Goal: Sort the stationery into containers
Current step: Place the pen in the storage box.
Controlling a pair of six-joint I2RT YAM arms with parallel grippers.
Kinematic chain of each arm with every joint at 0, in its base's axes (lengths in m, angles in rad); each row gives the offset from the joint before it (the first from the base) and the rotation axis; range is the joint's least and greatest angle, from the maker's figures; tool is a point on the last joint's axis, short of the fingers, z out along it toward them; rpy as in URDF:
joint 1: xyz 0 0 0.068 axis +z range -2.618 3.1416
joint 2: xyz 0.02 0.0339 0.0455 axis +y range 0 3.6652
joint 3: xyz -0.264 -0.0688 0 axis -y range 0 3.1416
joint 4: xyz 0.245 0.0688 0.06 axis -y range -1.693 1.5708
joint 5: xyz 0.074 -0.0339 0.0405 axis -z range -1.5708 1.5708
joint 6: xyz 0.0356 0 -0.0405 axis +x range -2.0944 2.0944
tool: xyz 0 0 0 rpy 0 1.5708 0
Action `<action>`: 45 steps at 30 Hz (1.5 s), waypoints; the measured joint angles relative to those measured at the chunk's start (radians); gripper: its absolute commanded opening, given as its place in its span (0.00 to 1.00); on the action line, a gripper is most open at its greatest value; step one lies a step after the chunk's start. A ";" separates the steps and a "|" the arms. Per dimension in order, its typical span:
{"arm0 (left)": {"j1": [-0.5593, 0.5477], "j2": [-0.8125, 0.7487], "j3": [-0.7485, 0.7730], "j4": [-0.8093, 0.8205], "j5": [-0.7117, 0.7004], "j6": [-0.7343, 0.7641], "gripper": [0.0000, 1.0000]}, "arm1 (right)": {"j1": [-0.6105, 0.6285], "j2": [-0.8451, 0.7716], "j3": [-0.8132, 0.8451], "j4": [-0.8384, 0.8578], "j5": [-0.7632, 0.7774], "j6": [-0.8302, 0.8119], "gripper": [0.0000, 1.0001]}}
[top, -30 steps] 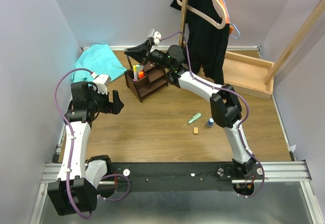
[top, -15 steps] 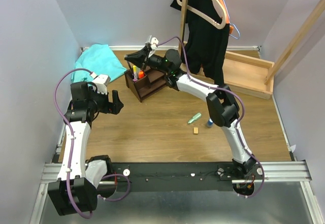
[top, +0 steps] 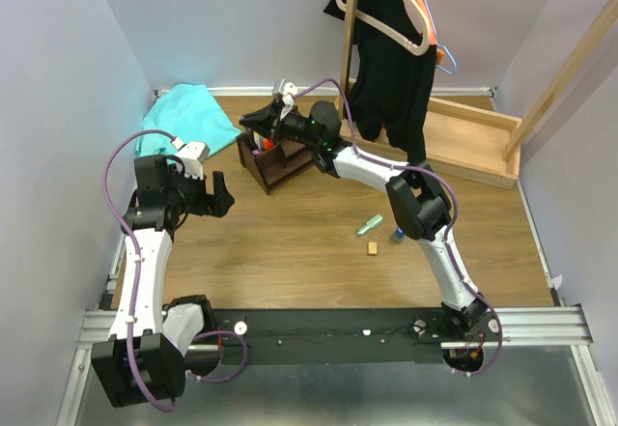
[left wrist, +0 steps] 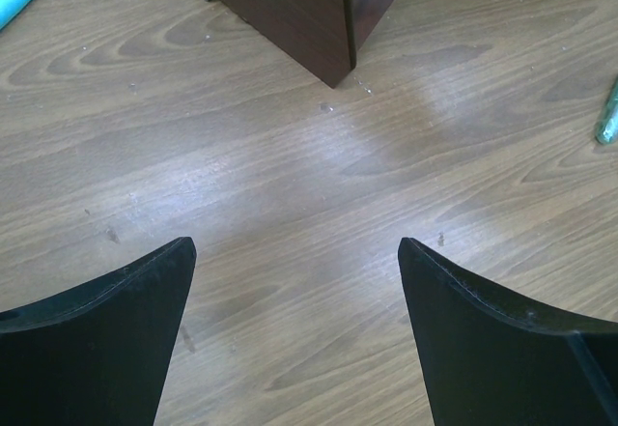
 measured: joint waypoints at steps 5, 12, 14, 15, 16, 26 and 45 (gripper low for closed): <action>0.004 0.004 0.000 0.000 0.000 0.000 0.95 | 0.000 0.003 -0.027 0.000 0.000 -0.016 0.04; 0.004 0.008 0.000 0.002 0.000 -0.001 0.95 | 0.000 0.003 -0.068 -0.001 0.000 -0.041 0.10; 0.004 0.008 0.000 0.002 0.001 -0.001 0.95 | 0.000 0.003 -0.079 -0.001 0.000 -0.049 0.19; 0.004 0.008 0.000 0.002 0.000 -0.001 0.95 | 0.000 0.003 -0.085 -0.001 0.000 -0.053 0.22; 0.004 0.008 0.000 0.002 0.001 -0.001 0.95 | 0.000 0.003 -0.088 -0.001 0.000 -0.057 0.25; 0.006 0.008 -0.012 0.013 0.001 -0.013 0.95 | 0.000 -0.019 -0.142 -0.039 0.002 -0.107 0.47; 0.006 -0.009 0.024 0.074 -0.023 -0.035 0.95 | 0.000 -0.541 -0.386 -0.150 0.068 -0.136 0.54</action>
